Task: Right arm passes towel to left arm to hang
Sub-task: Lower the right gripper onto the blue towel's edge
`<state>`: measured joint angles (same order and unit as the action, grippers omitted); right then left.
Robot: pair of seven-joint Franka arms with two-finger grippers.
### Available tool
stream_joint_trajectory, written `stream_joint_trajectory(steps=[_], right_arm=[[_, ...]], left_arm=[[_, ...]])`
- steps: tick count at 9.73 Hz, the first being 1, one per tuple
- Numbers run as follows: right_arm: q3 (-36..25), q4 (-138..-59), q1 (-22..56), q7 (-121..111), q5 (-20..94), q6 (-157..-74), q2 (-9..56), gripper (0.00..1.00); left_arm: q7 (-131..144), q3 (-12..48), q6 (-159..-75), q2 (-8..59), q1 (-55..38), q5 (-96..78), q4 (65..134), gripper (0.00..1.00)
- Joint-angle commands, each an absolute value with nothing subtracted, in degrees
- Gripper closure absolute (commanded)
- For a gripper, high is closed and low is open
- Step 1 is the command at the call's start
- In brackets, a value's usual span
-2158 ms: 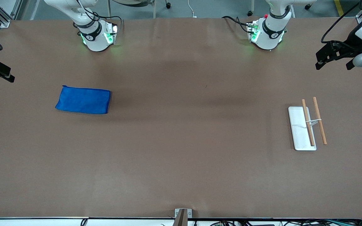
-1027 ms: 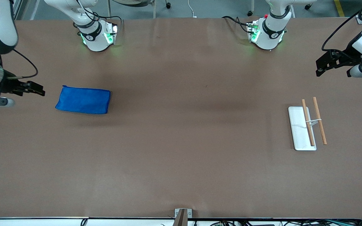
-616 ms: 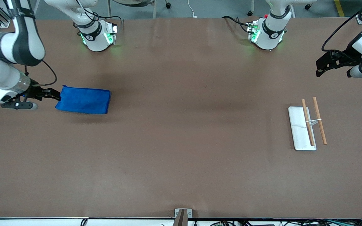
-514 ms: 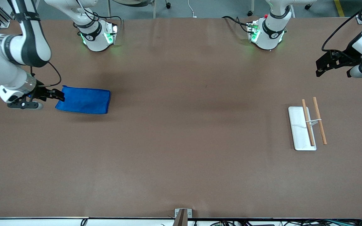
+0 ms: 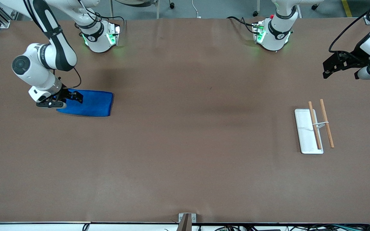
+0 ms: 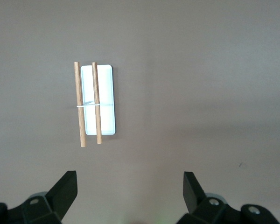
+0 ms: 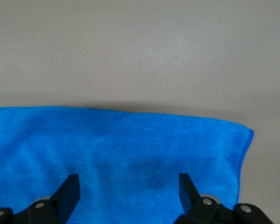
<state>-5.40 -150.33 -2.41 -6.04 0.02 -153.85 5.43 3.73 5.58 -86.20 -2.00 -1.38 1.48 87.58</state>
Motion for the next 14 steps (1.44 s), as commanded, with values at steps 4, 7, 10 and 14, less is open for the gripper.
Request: stream_joint_trajectory(steps=[4,7,10,14], right_arm=[[-5.0,-153.2,-2.4,-6.4,0.4,-161.9,10.9,0.12],[-5.0,-153.3,-2.5,-6.3,0.4,-161.8,10.9,0.18],[-5.0,-153.3,-2.0,-6.3,0.4,-161.7,11.0,0.76],[-4.9,-153.1,-2.0,-6.1,0.4,-160.2,10.2,1.0]], left_arm=[[2.8,5.7,-85.5,-1.1,-1.2,1.8,87.5,0.0],[2.8,5.7,-85.5,-1.1,-1.2,1.7,87.6,0.0],[2.8,5.7,-85.4,-1.1,-1.1,1.7,87.6,0.0],[2.8,5.5,-85.5,-1.0,-1.1,1.8,87.6,0.0]])
